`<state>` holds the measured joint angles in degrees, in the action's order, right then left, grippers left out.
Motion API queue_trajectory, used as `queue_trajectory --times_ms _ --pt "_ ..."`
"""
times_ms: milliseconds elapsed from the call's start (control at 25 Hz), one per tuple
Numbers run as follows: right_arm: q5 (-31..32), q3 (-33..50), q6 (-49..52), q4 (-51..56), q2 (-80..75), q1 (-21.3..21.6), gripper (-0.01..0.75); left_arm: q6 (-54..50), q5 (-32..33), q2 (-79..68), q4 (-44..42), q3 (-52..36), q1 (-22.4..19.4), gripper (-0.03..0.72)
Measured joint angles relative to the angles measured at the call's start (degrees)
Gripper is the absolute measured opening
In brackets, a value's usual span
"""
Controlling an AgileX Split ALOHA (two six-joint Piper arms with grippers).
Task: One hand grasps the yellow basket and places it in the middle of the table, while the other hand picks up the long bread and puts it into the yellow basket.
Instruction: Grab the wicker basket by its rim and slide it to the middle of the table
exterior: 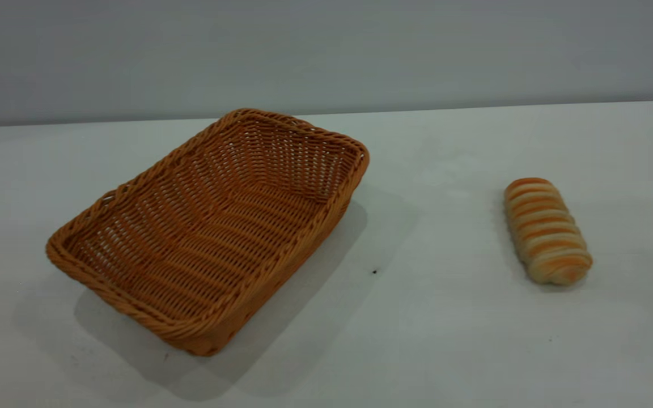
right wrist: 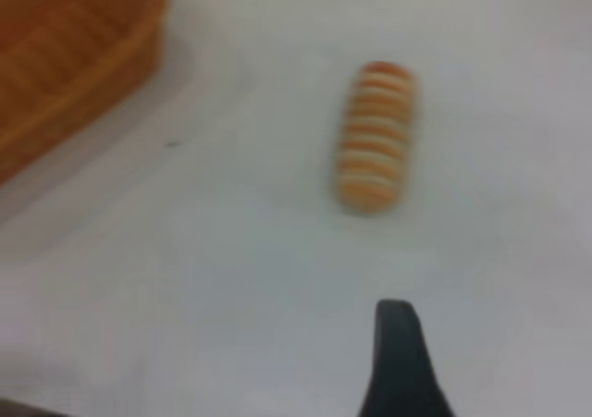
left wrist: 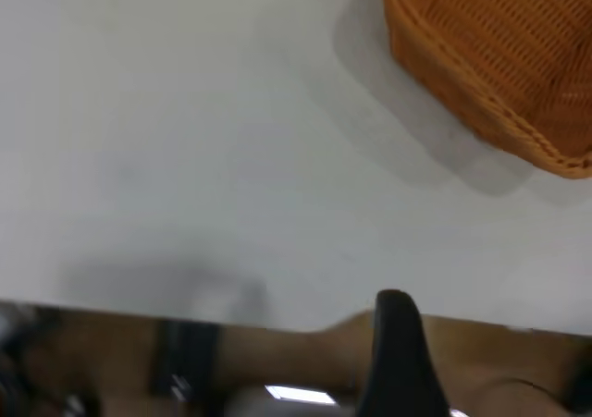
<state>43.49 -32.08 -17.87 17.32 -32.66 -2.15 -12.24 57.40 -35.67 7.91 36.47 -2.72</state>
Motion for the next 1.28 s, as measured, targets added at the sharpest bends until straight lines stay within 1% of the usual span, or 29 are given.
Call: queue_trajectory --times_ms 200,320,400,520,640,760,920,1000,1200,1280 --pt "-8.2 -0.3 -19.2 20.0 -16.1 0.0 0.56 -2.5 -11.9 -16.0 3.7 0.0 0.0 0.563" --pt "-10.7 -1.9 -31.0 31.5 -24.2 -0.4 0.56 -1.9 -17.9 -25.8 8.9 0.0 0.0 0.563" --pt "-12.3 -3.5 -37.3 38.1 -29.2 -2.2 0.56 -0.5 -21.5 -32.8 12.7 0.0 0.0 0.563" --pt "-15.2 -6.1 -43.2 44.3 -35.5 -7.2 0.56 1.5 -27.4 -42.3 17.5 0.0 1.6 0.563" --pt "-17.5 -8.4 -45.8 46.9 -40.7 -11.6 0.559 1.8 -33.2 -50.7 21.8 0.0 5.0 0.563" --pt "-18.3 -9.4 -46.7 47.4 -44.2 -13.6 0.559 1.8 -37.5 -56.8 25.5 0.1 7.5 0.562" --pt "-19.3 -9.6 -47.5 47.4 -46.3 -13.8 0.559 1.7 -40.7 -61.9 29.1 0.1 8.3 0.558" --pt "-20.2 -9.7 -47.6 47.4 -46.4 -13.8 0.559 1.7 -43.7 -64.0 30.5 0.3 9.3 0.554" --pt "-20.5 -9.7 -47.6 47.4 -46.4 -13.8 0.559 1.7 -51.9 -69.0 36.1 0.5 13.7 0.541" --pt "-20.4 -9.7 -47.6 47.4 -46.4 -13.8 0.559 1.7 -54.0 -70.7 37.7 0.5 15.0 0.539"
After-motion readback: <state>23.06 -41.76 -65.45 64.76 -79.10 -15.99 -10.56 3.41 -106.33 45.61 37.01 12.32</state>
